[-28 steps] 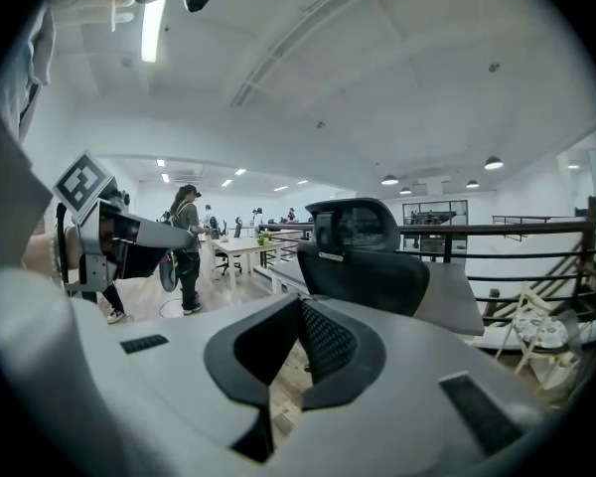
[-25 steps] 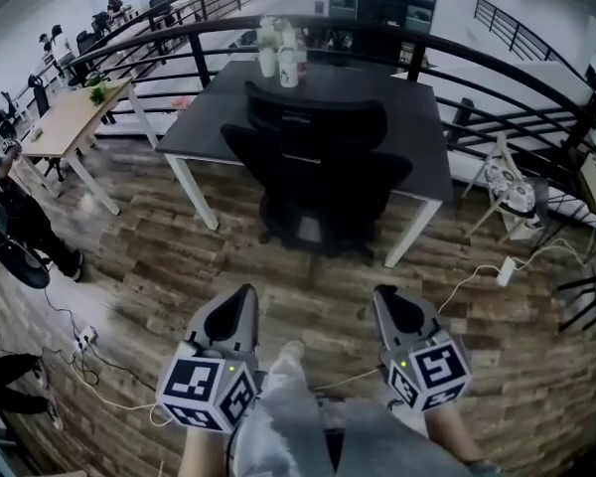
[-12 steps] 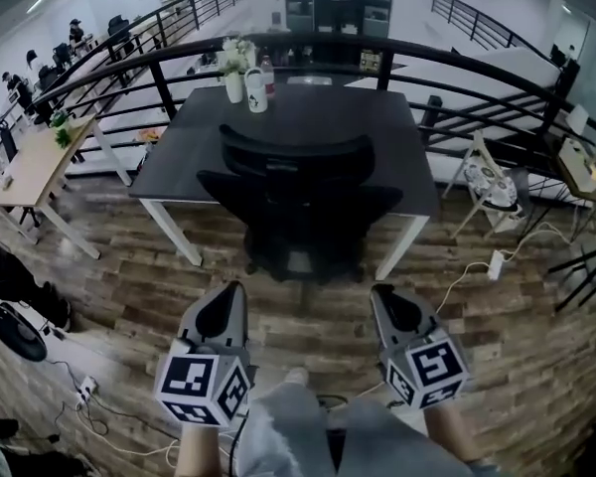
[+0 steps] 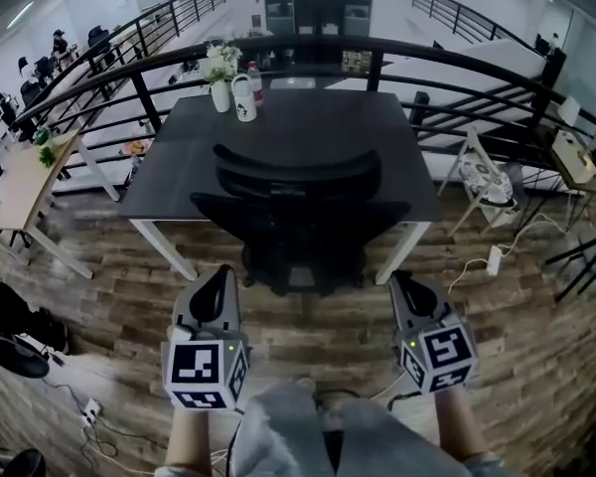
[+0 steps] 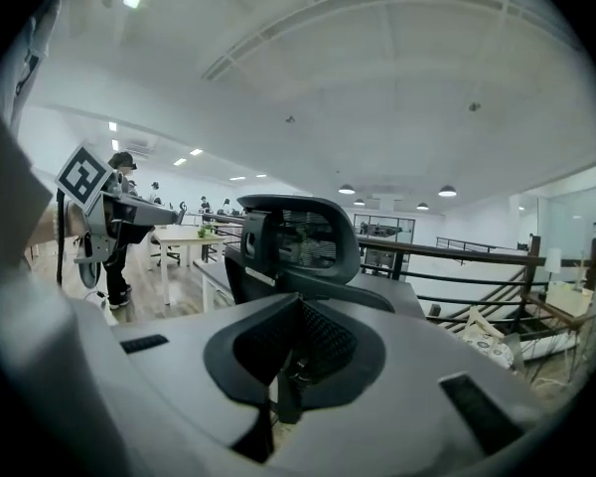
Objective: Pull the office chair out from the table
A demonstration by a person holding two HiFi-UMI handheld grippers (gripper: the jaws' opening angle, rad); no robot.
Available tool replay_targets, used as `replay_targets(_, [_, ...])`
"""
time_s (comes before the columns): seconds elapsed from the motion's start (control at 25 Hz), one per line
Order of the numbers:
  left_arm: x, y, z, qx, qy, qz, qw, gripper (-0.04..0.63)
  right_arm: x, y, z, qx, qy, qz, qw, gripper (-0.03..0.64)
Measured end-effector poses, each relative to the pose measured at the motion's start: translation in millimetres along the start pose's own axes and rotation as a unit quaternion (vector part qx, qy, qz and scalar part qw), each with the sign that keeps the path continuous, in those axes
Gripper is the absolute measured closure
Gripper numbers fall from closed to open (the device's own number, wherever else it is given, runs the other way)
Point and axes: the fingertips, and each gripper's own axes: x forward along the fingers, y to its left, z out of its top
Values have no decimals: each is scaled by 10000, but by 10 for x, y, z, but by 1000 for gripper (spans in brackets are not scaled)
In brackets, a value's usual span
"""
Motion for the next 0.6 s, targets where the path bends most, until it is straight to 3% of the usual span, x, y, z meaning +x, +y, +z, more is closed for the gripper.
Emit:
replay_targets(0.28, [453, 289, -82, 1282, 90, 178, 9916, 583, 332, -63, 0, -587, 124, -174, 9980, 612])
replay_targets(0.6, [919, 589, -194, 1888, 159, 79, 9819, 583, 695, -180, 75, -1771, 363, -270, 9831, 584])
